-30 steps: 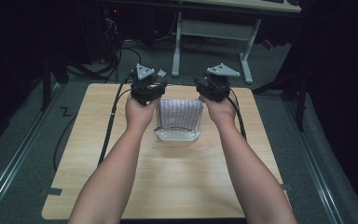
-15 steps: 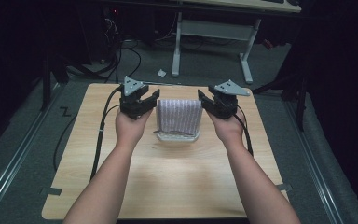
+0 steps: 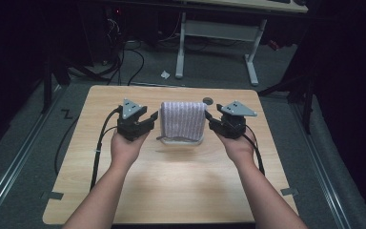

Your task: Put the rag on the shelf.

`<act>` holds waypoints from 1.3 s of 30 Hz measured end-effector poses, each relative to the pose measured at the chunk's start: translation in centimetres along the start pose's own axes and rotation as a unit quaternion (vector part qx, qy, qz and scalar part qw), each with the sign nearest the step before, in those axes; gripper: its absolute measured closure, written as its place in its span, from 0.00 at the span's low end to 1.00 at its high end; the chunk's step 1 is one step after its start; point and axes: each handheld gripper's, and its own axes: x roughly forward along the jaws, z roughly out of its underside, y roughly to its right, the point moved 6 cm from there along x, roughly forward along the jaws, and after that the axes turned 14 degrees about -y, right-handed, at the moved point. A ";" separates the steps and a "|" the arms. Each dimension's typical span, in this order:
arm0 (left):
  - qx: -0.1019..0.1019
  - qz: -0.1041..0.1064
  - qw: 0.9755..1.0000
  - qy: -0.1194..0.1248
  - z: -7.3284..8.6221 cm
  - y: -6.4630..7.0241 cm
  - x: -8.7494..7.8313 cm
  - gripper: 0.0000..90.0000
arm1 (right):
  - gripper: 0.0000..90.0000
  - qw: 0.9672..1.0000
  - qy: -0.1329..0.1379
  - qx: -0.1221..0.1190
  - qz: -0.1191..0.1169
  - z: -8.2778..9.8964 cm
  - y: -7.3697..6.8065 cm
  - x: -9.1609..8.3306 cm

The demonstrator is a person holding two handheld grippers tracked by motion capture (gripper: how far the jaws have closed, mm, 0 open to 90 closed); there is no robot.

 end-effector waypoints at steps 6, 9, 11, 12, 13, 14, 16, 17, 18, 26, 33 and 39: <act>0.007 0.027 0.999 -0.028 3.1 0.7 1.5 0.56 | 0.50 1.000 -0.023 -0.008 -0.008 2.2 -0.4 0.8; 0.007 0.039 0.998 -0.046 5.6 1.2 2.0 0.56 | 0.50 1.000 -0.028 -0.006 -0.008 3.6 -0.6 1.0; 0.007 0.043 0.998 -0.050 6.2 1.4 2.1 0.56 | 0.49 0.999 -0.034 -0.006 -0.009 4.4 -0.8 1.1; 0.010 0.051 0.997 -0.060 7.5 1.8 2.2 0.55 | 0.49 0.999 -0.044 -0.012 -0.008 5.7 -1.0 1.2; 0.012 0.053 0.996 -0.065 8.1 2.0 2.2 0.55 | 0.49 0.999 -0.049 -0.013 -0.007 6.5 -1.1 1.2; 0.017 0.053 0.996 -0.074 9.0 2.2 2.3 0.55 | 0.49 0.998 -0.052 -0.015 -0.007 7.0 -1.1 1.2; 0.021 0.058 0.994 -0.085 10.4 2.6 2.3 0.54 | 0.49 0.998 -0.062 -0.014 -0.009 8.5 -1.3 1.2; 0.021 0.059 0.994 -0.089 10.9 2.7 2.3 0.54 | 0.49 0.998 -0.066 -0.014 -0.010 9.4 -1.5 1.2; 0.019 0.064 0.993 -0.095 11.6 2.9 2.2 0.54 | 0.49 0.997 -0.070 -0.013 -0.011 9.9 -1.6 1.1; 0.033 0.090 0.985 -0.142 15.5 5.0 0.9 0.53 | 0.48 0.995 -0.095 -0.016 -0.015 14.7 -2.6 0.4; 0.062 0.068 0.982 -0.165 18.9 6.3 -2.0 0.50 | 0.48 0.992 -0.122 -0.009 -0.016 19.2 -3.1 -2.7; 0.034 0.079 0.984 -0.154 18.7 5.4 -2.1 0.49 | 0.48 0.992 -0.123 0.012 -0.023 19.3 -2.9 -2.6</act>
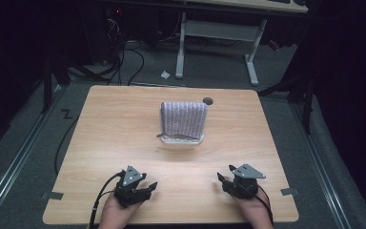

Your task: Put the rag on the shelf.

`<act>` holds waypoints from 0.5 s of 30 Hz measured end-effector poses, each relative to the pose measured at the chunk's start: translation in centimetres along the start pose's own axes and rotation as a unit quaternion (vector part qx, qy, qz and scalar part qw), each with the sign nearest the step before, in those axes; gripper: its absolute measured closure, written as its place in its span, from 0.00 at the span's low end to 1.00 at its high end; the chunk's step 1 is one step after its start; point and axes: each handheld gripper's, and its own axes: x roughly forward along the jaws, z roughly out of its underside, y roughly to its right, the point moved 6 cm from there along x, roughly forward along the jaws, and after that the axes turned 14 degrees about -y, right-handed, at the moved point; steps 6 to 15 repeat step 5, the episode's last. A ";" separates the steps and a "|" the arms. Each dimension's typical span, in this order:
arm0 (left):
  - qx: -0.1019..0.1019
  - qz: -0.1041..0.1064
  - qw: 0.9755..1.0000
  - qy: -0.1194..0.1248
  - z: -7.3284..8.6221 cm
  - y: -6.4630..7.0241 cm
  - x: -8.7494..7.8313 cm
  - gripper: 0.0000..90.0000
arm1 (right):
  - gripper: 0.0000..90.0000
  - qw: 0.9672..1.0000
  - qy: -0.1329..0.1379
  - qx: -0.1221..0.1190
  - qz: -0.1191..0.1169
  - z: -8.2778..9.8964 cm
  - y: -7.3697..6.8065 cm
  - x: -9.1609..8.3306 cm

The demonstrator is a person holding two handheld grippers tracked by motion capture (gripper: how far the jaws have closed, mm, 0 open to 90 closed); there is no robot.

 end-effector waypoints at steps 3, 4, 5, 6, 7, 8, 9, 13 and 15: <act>-0.002 -0.002 1.000 0.006 0.0 -0.4 -0.1 0.49 | 0.48 1.000 -0.002 0.001 -0.004 0.0 0.0 0.3; -0.004 -0.001 1.000 0.007 0.0 -0.5 -0.1 0.48 | 0.48 1.000 -0.002 0.000 -0.005 0.0 -0.1 0.4; -0.007 0.000 1.000 0.009 0.0 -0.7 -0.2 0.48 | 0.48 1.000 -0.002 -0.003 -0.006 0.0 0.0 0.5; -0.007 0.000 1.000 0.009 0.0 -0.7 -0.2 0.48 | 0.48 1.000 -0.002 -0.003 -0.006 0.0 0.0 0.5; -0.007 0.000 1.000 0.009 0.0 -0.7 -0.2 0.48 | 0.48 1.000 -0.002 -0.003 -0.006 0.0 0.0 0.5; -0.007 0.000 1.000 0.009 0.0 -0.7 -0.2 0.48 | 0.48 1.000 -0.002 -0.003 -0.006 0.0 0.0 0.5; -0.007 0.000 1.000 0.009 0.0 -0.7 -0.2 0.48 | 0.48 1.000 -0.002 -0.003 -0.006 0.0 0.0 0.5; -0.007 0.000 1.000 0.009 0.0 -0.7 -0.2 0.48 | 0.48 1.000 -0.002 -0.003 -0.006 0.0 0.0 0.5; -0.007 0.000 1.000 0.009 0.0 -0.7 -0.2 0.48 | 0.48 1.000 -0.002 -0.003 -0.006 0.0 0.0 0.5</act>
